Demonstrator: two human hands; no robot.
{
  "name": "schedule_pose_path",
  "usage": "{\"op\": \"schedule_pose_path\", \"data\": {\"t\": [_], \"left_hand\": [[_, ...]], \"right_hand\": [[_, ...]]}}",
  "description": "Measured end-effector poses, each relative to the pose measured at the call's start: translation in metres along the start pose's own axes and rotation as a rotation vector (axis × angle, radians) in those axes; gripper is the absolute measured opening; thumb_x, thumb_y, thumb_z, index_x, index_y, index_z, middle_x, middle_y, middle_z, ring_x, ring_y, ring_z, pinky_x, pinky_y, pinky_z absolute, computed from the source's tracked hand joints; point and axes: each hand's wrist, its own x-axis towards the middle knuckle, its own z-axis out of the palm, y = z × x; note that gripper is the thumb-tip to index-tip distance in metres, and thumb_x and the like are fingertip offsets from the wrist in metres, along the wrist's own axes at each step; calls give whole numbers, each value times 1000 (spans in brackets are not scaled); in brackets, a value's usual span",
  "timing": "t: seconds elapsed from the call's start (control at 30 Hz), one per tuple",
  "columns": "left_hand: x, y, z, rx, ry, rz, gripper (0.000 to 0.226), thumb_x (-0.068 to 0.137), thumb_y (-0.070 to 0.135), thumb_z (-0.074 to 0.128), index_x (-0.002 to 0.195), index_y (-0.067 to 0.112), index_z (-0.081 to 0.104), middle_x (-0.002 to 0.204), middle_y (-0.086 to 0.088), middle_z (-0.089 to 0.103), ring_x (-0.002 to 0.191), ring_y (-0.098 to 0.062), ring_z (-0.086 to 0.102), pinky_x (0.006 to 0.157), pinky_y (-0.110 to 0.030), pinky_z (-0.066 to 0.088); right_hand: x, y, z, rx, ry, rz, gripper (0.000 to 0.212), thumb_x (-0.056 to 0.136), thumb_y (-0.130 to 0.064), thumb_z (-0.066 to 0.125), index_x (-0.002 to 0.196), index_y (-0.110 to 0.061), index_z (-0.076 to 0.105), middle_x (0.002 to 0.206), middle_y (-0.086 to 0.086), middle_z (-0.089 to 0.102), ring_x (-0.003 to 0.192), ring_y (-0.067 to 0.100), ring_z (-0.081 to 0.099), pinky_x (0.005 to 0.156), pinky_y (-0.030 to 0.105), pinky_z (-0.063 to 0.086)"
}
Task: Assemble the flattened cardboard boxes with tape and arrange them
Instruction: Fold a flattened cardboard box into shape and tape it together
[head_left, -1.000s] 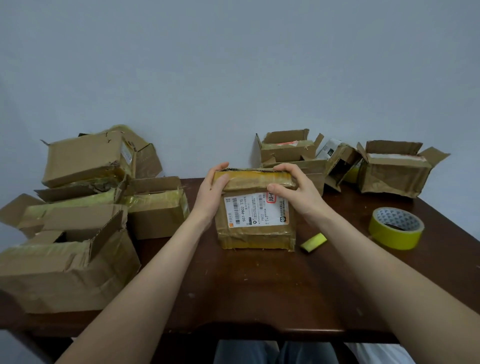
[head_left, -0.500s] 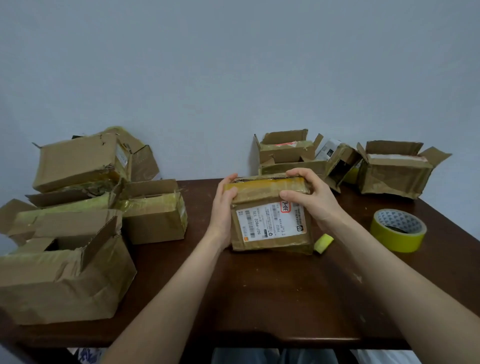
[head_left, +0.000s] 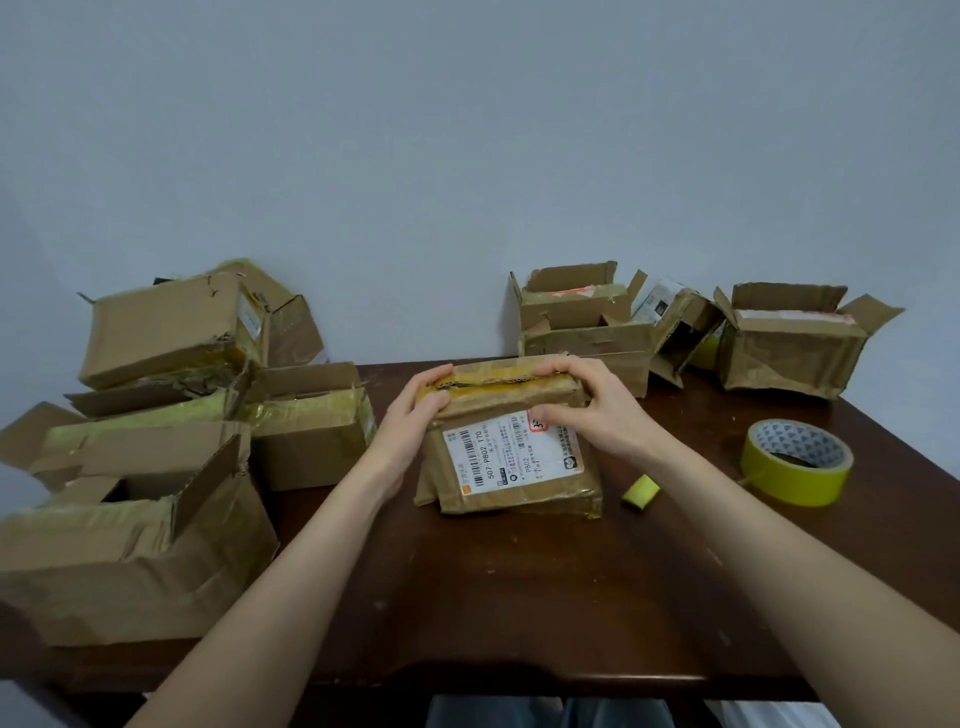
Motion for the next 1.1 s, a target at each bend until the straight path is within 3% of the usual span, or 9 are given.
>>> {"op": "schedule_pose_path", "data": {"t": [0.1,0.2,0.27,0.4,0.5,0.63,0.73,0.93,1.1], "left_hand": [[5,2,-1,161,31,-2,36,97,28,50,133,30,50,127,-2,56,108,-12,60,83,-26,52],[13,20,6,645,199,323,41,95,27,52,136,23,50,143,2,47,134,-14,40,110,-35,32],[14,36,20,908,57,466,46,97,38,45,142,25,43,150,4,38,141,-11,28,117,-37,19],[21,35,45,1380,-223,376,74,88,66,39,151,33,17,159,5,18,145,-14,17,118,-42,13],[21,24,43,1409,-148,400,69,89,62,39,150,33,21,158,7,22,145,-12,19,118,-40,13],[3,3,40,1459,-71,509,66,95,51,40,152,27,16,159,5,18,146,-13,14,118,-37,7],[0,-1,43,1465,-52,483,66,95,49,40,152,26,16,159,4,19,146,-15,14,119,-41,6],[0,20,47,1493,-161,467,69,95,55,35,152,29,8,160,4,10,148,-15,7,119,-47,1],[4,19,57,1511,-250,413,62,95,57,32,149,44,5,161,5,7,147,-19,12,117,-49,12]], "right_hand": [[9,2,-5,-55,-34,3,36,78,-29,77,100,-48,56,122,-1,53,114,15,50,91,31,42],[16,6,-13,-41,-50,23,32,80,-27,76,105,-40,59,110,-8,63,102,11,62,87,37,52],[16,13,-16,-64,-44,58,33,81,-29,76,110,-36,61,113,-6,65,105,12,62,87,36,52],[8,32,-5,-68,30,82,37,80,-34,75,114,-35,61,116,-2,60,106,12,59,81,28,52],[8,34,-2,-102,42,87,41,75,-42,78,110,-44,57,119,2,51,111,16,53,90,33,49],[4,31,1,-167,8,70,47,72,-34,83,107,-44,53,118,-1,41,109,12,47,91,22,40],[0,30,5,-160,43,72,48,73,-31,82,108,-44,53,120,-2,39,110,14,46,94,25,40],[-3,27,-1,-160,14,59,46,73,-26,82,108,-37,54,122,3,45,115,12,43,92,20,34],[-13,27,-11,-184,-53,90,66,75,-33,80,133,-34,48,131,-1,49,126,14,40,104,29,36]]}}
